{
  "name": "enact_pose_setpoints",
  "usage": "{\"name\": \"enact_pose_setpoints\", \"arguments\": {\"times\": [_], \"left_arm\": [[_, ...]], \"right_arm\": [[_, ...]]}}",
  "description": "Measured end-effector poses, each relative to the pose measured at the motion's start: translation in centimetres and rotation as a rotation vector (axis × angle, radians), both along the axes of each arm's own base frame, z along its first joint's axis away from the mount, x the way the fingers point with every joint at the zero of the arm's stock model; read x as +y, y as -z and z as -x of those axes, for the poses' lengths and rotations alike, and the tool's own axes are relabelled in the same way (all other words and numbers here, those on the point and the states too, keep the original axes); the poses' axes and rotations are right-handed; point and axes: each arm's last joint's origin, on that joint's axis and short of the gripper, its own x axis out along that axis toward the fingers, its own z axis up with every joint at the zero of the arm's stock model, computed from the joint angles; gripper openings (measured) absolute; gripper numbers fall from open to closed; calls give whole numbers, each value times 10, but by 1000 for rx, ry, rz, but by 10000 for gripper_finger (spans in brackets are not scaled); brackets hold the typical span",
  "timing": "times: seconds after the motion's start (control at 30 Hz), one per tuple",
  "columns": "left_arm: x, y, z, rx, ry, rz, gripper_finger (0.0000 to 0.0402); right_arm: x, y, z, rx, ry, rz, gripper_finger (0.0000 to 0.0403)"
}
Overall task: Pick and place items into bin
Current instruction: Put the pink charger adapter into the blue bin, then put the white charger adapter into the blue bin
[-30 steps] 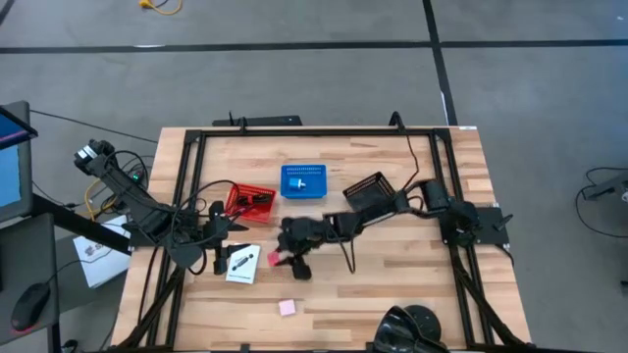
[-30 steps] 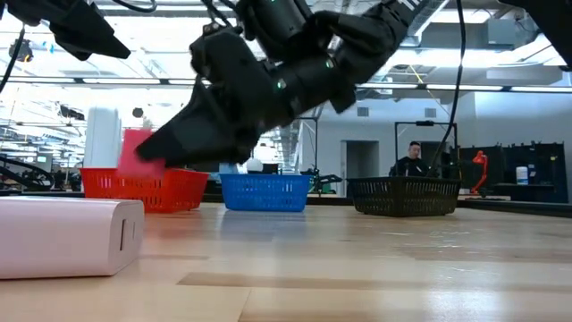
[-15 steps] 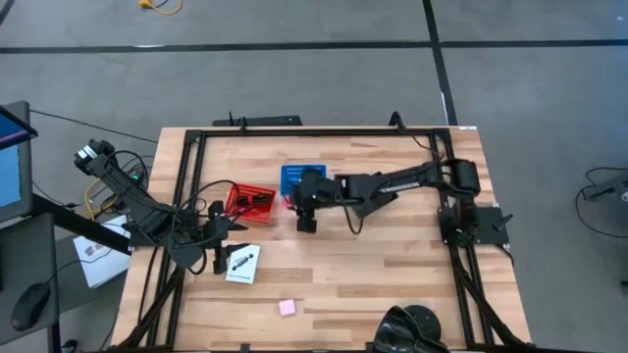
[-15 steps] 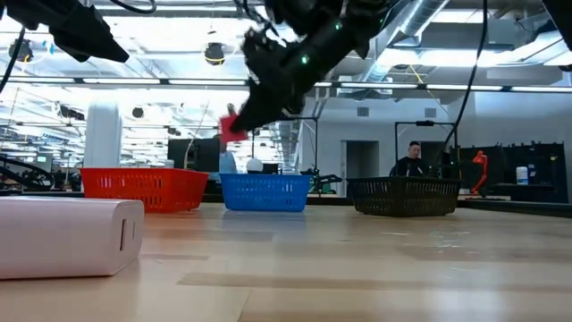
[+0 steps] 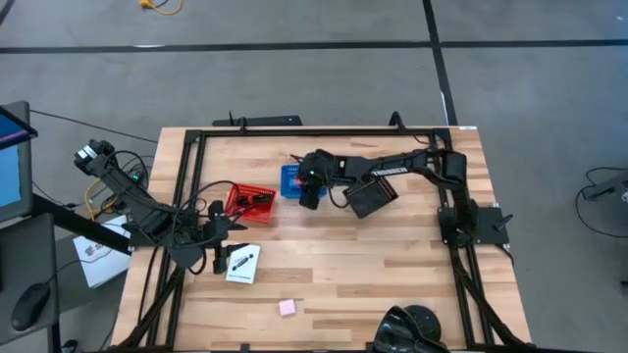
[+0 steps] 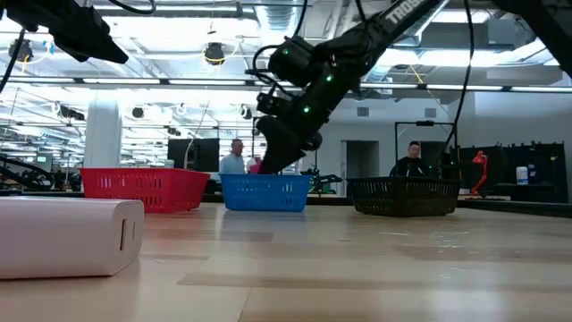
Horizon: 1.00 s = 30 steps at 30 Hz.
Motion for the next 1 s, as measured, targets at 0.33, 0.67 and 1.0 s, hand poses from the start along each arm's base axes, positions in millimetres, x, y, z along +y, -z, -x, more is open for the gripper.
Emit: {"name": "enact_pose_setpoints", "arguments": {"times": [0.33,0.67,1.0], "left_arm": [[1,2,1,19,0,-20,196],[1,2,1,19,0,-25,196],[2,2,2,26,4,-37,196]], "right_arm": [[4,14,-7,-10,-78,-9,180],[5,20,-8,7,-108,7,185],[8,7,-11,32,-136,20,235]]}}
